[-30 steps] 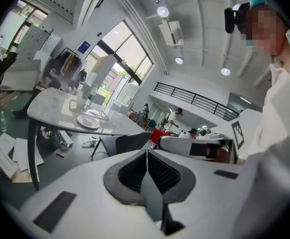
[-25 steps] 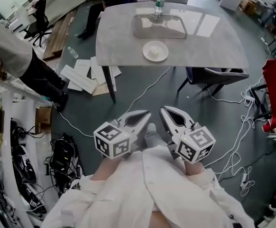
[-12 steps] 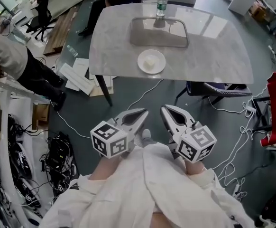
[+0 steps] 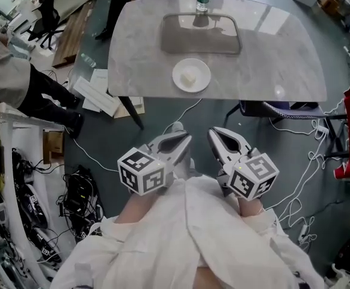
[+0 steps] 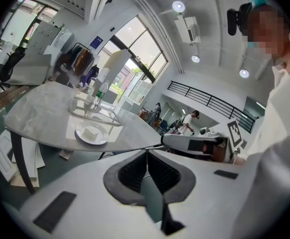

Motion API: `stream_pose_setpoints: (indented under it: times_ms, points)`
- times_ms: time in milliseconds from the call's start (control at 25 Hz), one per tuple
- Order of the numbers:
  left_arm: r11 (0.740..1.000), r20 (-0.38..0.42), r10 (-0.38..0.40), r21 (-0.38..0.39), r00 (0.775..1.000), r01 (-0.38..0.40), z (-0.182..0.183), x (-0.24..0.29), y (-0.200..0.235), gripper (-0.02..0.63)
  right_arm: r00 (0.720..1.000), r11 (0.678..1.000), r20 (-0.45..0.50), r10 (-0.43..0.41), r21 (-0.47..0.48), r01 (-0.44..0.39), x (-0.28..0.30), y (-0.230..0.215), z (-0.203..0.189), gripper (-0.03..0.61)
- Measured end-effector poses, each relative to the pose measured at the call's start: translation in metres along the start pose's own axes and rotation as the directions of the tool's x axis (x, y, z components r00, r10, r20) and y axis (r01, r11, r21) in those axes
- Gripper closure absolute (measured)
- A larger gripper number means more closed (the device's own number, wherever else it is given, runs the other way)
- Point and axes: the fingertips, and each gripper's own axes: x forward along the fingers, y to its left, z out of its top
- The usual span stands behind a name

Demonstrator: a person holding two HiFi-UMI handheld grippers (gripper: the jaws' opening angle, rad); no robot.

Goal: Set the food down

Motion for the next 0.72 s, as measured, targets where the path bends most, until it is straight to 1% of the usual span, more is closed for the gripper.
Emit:
stream_pose_setpoints:
  times_ms: [320, 520, 720]
  points:
    - [0.999, -0.019, -0.03, 0.034, 0.999, 0.031, 0.048, 0.021, 0.048, 0.594, 0.999, 0.999, 0.002, -0.051, -0.018, 0.051, 0.047, -0.025, 0.032, 0.577]
    - [0.999, -0.027, -0.035, 0.008, 0.999, 0.036, 0.078, 0.038, 0.088, 0.594, 0.997, 0.997, 0.002, -0.074, -0.005, 0.074, 0.086, -0.045, 0.05, 0.577]
    - [0.998, -0.061, -0.059, 0.024, 0.996, 0.061, 0.106, 0.057, 0.124, 0.594, 0.992, 0.992, 0.017, -0.123, 0.019, 0.123, 0.12, -0.072, 0.072, 0.577]
